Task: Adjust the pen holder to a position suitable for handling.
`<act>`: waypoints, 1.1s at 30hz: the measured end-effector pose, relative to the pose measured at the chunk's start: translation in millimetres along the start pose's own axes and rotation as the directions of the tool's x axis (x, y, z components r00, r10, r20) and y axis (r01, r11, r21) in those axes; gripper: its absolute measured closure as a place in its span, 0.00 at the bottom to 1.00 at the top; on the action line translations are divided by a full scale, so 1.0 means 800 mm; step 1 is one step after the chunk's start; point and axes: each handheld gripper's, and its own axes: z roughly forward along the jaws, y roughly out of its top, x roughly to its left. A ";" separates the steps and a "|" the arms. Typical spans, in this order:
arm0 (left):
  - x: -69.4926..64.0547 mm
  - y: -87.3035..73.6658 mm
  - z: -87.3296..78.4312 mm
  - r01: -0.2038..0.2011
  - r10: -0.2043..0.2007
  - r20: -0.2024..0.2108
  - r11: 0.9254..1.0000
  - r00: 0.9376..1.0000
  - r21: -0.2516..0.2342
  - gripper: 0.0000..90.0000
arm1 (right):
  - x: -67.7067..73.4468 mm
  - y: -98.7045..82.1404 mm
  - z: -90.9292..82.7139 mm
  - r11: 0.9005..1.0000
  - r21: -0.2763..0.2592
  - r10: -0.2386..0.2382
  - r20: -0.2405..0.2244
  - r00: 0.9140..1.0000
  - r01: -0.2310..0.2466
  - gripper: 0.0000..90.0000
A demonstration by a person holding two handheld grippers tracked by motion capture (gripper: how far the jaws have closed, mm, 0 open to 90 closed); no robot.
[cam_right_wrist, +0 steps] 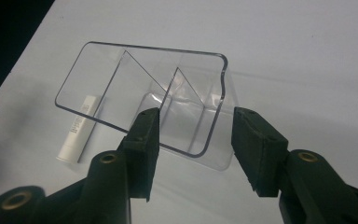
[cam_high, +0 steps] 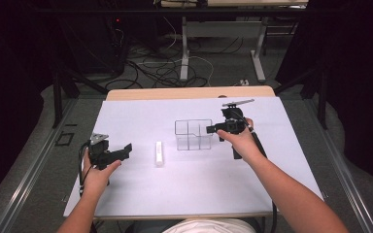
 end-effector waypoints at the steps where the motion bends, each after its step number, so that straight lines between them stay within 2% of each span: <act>1: 0.000 0.000 0.000 0.002 -0.002 -0.001 1.000 1.000 0.001 0.04 | -0.001 -0.001 -0.003 1.000 -0.005 -0.001 -0.003 1.000 0.001 0.54; 7: -0.002 -0.002 0.002 0.014 -0.013 -0.008 1.000 1.000 0.013 0.05 | -0.018 -0.013 -0.014 0.999 -0.031 -0.023 -0.033 0.999 0.022 0.39; 9: -0.004 -0.002 0.003 0.008 -0.008 -0.008 1.000 1.000 0.014 0.05 | -0.024 -0.018 -0.015 0.998 -0.036 -0.051 -0.040 0.998 0.049 0.33; 13: -0.007 -0.003 0.005 0.009 -0.009 -0.007 1.000 1.000 0.017 0.05 | -0.037 -0.028 -0.020 0.995 -0.045 -0.094 -0.009 0.996 0.093 0.25; 17: -0.009 -0.002 0.005 0.002 -0.002 -0.003 1.000 1.000 0.022 0.05 | -0.052 -0.038 -0.025 0.995 -0.051 -0.088 0.004 0.996 0.088 0.20; 22: -0.011 -0.002 0.004 0.004 -0.004 0.007 1.000 1.000 0.019 0.06 | -0.073 -0.052 -0.032 0.993 -0.073 -0.085 0.065 0.994 0.089 0.17; 26: -0.014 -0.001 0.002 0.005 -0.005 0.024 1.000 1.000 0.018 0.08 | -0.088 -0.063 -0.036 0.986 -0.093 -0.122 0.150 0.981 0.137 0.16; 27: -0.014 -0.001 0.002 0.005 -0.005 0.024 1.000 1.000 0.018 0.09 | -0.088 -0.063 -0.036 0.986 -0.093 -0.122 0.150 0.981 0.137 0.16; 28: -0.017 0.000 0.001 0.002 -0.002 0.033 1.000 0.999 0.020 0.09 | -0.096 -0.069 -0.037 0.981 -0.100 -0.145 0.176 0.974 0.164 0.16; 29: -0.017 0.000 0.001 0.002 -0.002 0.033 1.000 0.999 0.020 0.10 | -0.096 -0.069 -0.037 0.981 -0.100 -0.145 0.176 0.974 0.164 0.16; 33: -0.024 0.003 -0.001 -0.002 0.001 0.052 1.000 0.999 0.030 0.14 | -0.107 -0.080 -0.038 0.974 -0.103 -0.173 0.222 0.960 0.199 0.11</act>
